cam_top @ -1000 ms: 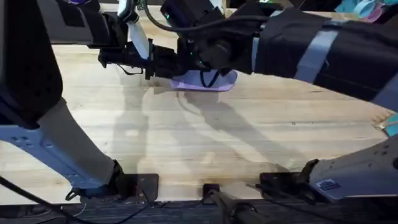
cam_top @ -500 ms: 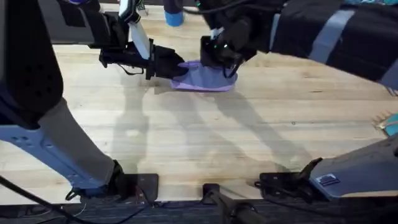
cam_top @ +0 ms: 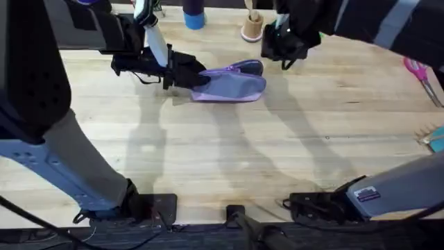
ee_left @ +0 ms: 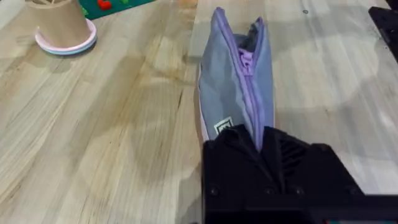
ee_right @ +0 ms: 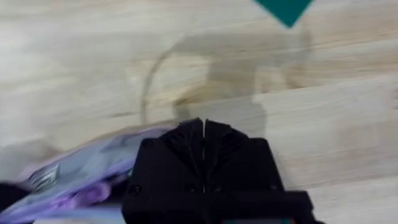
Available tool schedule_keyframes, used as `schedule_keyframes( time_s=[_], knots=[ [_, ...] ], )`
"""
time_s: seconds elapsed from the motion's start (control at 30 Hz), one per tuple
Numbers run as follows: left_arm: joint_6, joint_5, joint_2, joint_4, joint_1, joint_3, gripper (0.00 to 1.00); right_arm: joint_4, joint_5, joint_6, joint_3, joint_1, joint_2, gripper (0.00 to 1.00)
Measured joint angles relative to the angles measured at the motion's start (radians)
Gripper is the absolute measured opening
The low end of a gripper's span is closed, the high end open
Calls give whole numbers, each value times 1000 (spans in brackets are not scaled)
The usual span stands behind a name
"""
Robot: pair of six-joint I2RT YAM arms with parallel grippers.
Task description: Unzip the bag, pick up the pens from the table one at a time and place them inside, then zip the bag closed.
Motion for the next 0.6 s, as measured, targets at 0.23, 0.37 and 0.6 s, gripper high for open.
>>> schedule_keyframes(
  time_s=[0.23, 0.37, 0.6],
  knots=[
    [0, 0, 0, 0, 1, 0, 44, 10, 31, -22, 0, -11, -6, 30],
    [0, 0, 0, 0, 1, 0, 44, 27, 35, -38, 0, -11, -23, 30],
    [0, 0, 0, 0, 1, 0, 44, 36, 36, -47, 0, -11, -113, 30]
  ],
)
